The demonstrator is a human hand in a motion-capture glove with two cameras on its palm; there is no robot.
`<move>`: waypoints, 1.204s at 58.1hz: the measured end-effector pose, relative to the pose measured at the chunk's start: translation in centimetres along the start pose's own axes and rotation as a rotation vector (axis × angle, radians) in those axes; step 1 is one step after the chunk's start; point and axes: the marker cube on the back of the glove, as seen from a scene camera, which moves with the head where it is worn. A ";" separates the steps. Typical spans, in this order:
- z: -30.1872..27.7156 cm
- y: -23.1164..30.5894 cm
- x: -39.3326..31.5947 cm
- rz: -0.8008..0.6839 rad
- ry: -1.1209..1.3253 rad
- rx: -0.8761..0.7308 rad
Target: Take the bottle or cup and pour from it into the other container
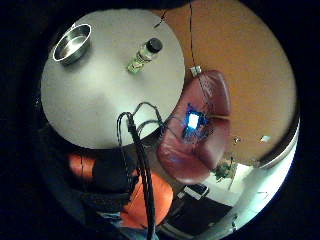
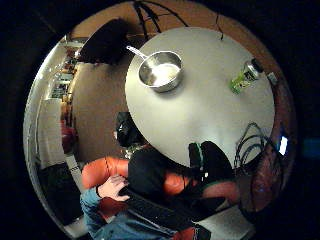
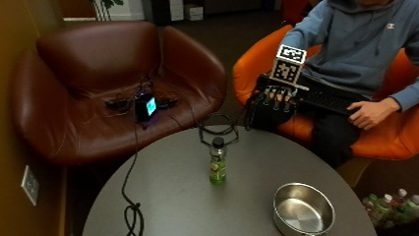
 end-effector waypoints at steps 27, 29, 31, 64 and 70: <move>-0.9 -5.3 0.0 0.003 -0.004 -0.010; -0.9 -5.6 0.0 0.004 -0.009 -0.010; -0.8 -5.8 0.1 0.006 -0.021 -0.007; 1.3 -8.5 3.7 0.070 -0.043 -0.048; 1.0 -9.0 4.1 0.074 -0.015 -0.053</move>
